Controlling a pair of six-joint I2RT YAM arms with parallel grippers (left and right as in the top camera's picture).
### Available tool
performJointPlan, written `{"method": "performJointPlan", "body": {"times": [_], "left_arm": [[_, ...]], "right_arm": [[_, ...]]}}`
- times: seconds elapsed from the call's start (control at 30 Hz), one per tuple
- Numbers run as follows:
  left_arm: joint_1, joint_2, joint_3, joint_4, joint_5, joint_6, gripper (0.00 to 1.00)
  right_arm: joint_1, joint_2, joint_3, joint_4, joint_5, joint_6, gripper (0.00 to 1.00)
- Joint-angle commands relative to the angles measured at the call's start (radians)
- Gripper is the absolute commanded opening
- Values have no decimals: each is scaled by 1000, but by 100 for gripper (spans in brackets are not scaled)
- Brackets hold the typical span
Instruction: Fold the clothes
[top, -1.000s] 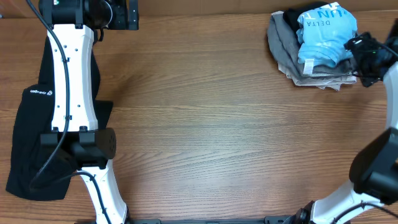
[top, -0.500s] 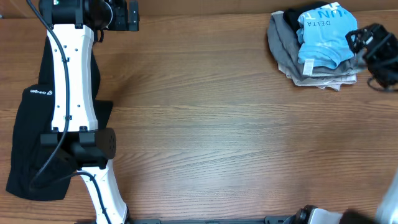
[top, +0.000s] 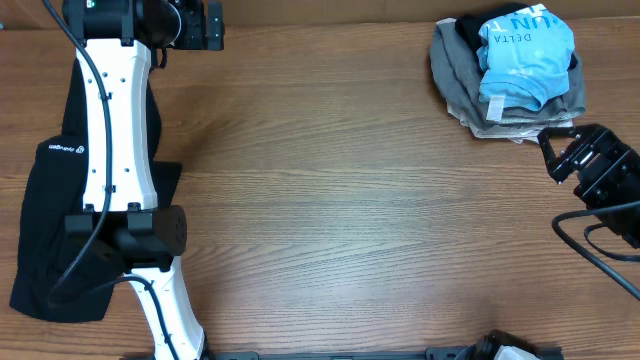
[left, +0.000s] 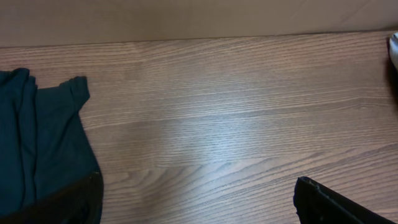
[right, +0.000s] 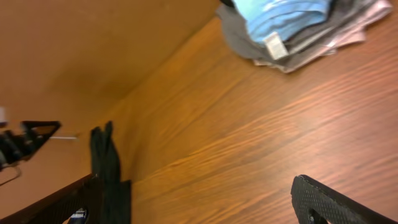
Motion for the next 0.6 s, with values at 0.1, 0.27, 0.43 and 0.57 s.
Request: {"method": "performJointPlan", "body": {"times": [0.1, 0.27, 0.43, 0.57], "left_arm": [[3, -6, 18, 0, 11, 16, 100], [5, -6, 18, 0, 11, 16, 100], [5, -6, 18, -1, 11, 16, 100], [5, -6, 18, -1, 11, 16, 100]], "right_arm": [[43, -32, -44, 79, 113, -342, 100], [174, -149, -219, 304, 150, -451, 100], [277, -373, -602, 703, 229, -409, 100], [298, -525, -881, 932, 259, -344, 100]]}}
